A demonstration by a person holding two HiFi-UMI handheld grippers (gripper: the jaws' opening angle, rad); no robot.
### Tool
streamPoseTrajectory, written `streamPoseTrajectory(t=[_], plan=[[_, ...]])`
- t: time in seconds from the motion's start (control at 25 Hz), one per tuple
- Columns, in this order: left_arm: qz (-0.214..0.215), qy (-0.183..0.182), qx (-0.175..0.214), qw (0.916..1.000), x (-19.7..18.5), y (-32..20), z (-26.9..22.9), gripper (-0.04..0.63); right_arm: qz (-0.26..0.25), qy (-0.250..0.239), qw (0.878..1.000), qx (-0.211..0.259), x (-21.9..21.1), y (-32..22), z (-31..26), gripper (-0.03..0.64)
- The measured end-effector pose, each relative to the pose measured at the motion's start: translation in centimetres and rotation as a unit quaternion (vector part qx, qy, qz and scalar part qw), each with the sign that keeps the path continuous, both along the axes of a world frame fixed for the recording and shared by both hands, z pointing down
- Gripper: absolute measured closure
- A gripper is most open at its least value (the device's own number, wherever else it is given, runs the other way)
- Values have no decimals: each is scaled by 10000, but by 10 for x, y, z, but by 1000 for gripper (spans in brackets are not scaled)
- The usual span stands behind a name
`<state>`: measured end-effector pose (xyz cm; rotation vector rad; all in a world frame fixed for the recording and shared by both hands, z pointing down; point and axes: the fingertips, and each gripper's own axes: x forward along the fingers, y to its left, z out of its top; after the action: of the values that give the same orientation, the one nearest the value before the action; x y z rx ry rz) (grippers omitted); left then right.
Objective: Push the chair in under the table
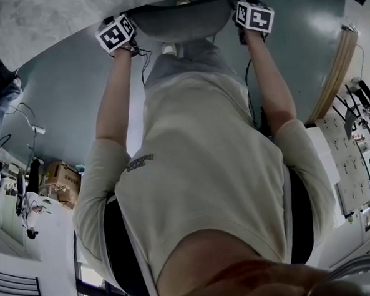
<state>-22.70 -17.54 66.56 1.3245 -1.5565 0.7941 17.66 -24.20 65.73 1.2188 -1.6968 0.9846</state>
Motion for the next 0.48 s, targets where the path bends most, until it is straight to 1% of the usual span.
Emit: streamPoseTrajectory(t=[0.16, 0.28, 0.4, 0.48], plan=[[116, -77, 102, 9999, 3, 9, -33, 403, -241, -110, 9990, 348, -2, 1, -43, 438], [229, -103, 380, 9990, 11, 5, -61, 403, -392, -304, 9966, 662, -7, -7, -78, 456], [333, -134, 647, 9973, 22, -9, -86, 405, -373, -532, 9922, 1059, -12, -22, -114, 495], [317, -131, 860, 9957, 28, -20, -107, 408, -354, -677, 9885, 1307, -16, -30, -137, 519]])
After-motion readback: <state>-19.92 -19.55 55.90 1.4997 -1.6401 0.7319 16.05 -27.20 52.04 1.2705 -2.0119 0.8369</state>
